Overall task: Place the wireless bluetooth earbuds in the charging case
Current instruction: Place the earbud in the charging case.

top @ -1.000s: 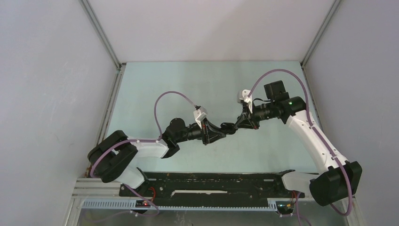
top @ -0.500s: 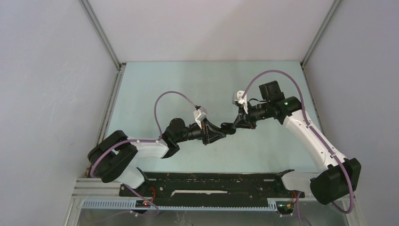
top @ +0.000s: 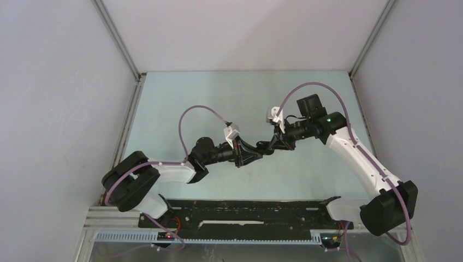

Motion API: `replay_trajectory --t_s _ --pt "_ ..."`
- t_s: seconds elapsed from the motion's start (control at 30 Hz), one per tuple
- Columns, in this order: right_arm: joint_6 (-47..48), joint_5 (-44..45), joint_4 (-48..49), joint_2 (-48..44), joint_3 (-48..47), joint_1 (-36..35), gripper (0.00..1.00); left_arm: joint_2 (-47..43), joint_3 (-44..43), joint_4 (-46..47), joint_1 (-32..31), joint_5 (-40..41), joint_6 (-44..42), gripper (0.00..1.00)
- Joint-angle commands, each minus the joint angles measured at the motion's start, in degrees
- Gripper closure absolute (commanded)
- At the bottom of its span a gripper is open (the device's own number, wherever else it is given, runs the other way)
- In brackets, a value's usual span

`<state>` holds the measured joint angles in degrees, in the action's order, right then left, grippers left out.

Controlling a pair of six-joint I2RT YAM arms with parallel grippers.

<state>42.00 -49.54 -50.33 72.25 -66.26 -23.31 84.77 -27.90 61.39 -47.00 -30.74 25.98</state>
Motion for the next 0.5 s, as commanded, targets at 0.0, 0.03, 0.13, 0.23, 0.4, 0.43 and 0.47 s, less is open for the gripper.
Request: replay_trajectory --t_s 0.0,0.03,0.13,0.23,0.4,0.43,0.47 --pt "-0.8 0.3 1.8 0.4 -1.9 -0.6 0.89 0.0 -1.9 3.6 -0.2 -1.2 0.6 1.00" --pt "-1.3 0.1 2.0 0.2 -1.9 -0.7 0.85 0.1 -1.9 3.7 -0.2 -1.2 0.6 1.00" --pt "-2.7 -0.8 2.0 -0.7 -2.4 -0.7 0.78 0.2 -1.8 3.7 -0.2 -1.1 0.5 1.00" --pt "-3.3 -2.0 -1.1 -1.0 -5.3 -0.7 0.73 0.5 -1.7 3.7 -0.1 -1.0 0.5 1.00" --pt "-4.4 -5.5 -5.7 -1.5 -11.0 0.8 0.73 1.0 -1.7 3.7 -0.2 -0.5 0.8 1.00" --pt "-4.7 -6.3 -6.4 -1.4 -12.2 1.5 0.74 1.1 -1.6 3.7 -0.2 -0.3 0.8 1.00" --pt "-4.8 -7.2 -7.0 -1.5 -13.1 2.4 0.74 1.0 -1.4 3.6 -0.2 0.0 0.9 1.00"
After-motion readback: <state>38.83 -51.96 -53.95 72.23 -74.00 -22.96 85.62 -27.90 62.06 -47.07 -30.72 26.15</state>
